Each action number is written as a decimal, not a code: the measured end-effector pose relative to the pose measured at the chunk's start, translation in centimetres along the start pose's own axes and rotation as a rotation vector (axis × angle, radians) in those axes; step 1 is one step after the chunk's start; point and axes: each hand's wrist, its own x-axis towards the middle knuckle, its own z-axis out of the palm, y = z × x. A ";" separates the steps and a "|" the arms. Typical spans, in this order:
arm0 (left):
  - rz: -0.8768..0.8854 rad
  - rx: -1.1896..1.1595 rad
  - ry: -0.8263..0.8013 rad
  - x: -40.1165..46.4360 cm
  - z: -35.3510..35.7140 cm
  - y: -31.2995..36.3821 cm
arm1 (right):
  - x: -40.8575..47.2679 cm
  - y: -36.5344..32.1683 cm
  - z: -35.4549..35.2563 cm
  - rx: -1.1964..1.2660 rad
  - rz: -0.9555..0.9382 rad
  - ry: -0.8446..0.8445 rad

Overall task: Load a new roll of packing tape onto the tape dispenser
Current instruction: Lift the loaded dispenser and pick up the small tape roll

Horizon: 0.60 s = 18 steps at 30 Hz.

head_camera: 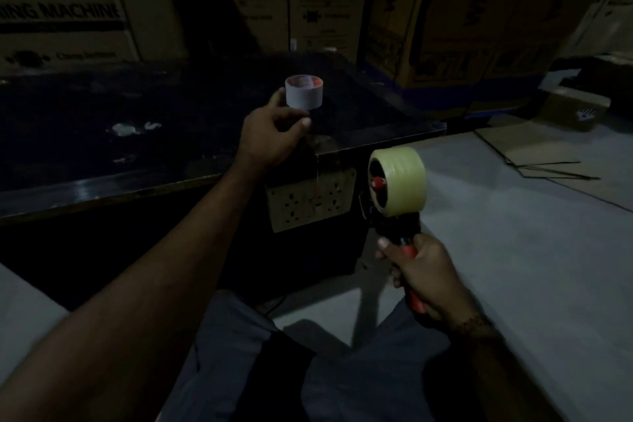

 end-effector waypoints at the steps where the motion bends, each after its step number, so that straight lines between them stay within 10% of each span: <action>1: -0.005 -0.032 0.023 -0.3 -0.3 0.3 | -0.2 -0.8 -0.4 -0.020 -0.013 0.022; 18: -0.007 -0.232 0.097 -0.7 -1.1 4.4 | -0.2 -12.3 -4.7 -0.249 -0.209 0.205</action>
